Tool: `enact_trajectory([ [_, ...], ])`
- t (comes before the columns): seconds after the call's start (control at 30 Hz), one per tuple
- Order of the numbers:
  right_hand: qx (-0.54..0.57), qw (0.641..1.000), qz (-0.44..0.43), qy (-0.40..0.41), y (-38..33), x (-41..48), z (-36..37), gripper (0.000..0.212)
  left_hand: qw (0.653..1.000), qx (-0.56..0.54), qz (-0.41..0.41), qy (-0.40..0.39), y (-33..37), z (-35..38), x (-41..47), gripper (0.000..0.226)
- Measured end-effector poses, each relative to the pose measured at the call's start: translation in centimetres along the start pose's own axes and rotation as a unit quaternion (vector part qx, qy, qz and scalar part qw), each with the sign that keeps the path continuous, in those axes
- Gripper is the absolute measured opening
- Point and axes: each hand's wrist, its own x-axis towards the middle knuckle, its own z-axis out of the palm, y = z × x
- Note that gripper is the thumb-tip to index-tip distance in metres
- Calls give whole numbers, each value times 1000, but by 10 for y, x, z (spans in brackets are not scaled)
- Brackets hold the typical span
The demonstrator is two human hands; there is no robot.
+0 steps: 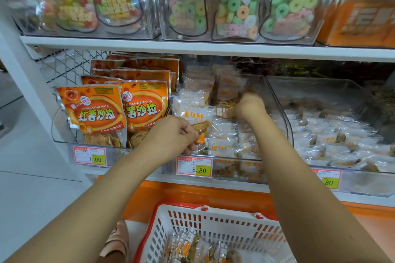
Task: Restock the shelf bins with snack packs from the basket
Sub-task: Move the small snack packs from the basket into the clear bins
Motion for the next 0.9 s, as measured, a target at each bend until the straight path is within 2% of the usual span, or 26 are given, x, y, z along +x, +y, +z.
enact_trajectory([
  [0.23, 141, 984, 28, 107, 7, 5, 4, 50, 1000, -2, 5, 1, -1, 0, 0, 18],
  [0.3, 181, 977, 47, 98, 2, 7, 5, 57, 1000, 1, 3, 2, -1, 0, 1, 18],
  [0.37, 234, 970, 48, 55, -4, 9, 8, 43, 1000, 2, 2, 3, -1, 0, 1, 17],
  [0.4, 230, 972, 37, 31, -9, 7, 7, 36, 1000, 2, 1, 3, -1, 0, 1, 17],
  [0.47, 201, 979, 18, -3, -18, 3, 6, 35, 1000, 5, 1, 4, -2, 1, 1, 17],
  [0.5, 222, 975, 22, -14, -21, 5, 8, 35, 1000, 8, 0, 5, -2, 1, 1, 17],
  [0.6, 175, 984, -20, -10, -17, 14, 12, 33, 1000, 11, 1, 5, -2, 0, 1, 16],
  [0.67, 168, 985, -40, -26, -13, 18, 13, 47, 1000, 15, 3, 5, -2, 0, 1, 17],
  [0.8, 162, 985, -59, 28, -11, 21, 14, 66, 1000, 15, 3, 7, 0, 0, 1, 18],
  [0.9, 142, 987, -73, 26, -10, 17, 17, 58, 1000, 11, -1, 5, -1, 0, 1, 17],
])
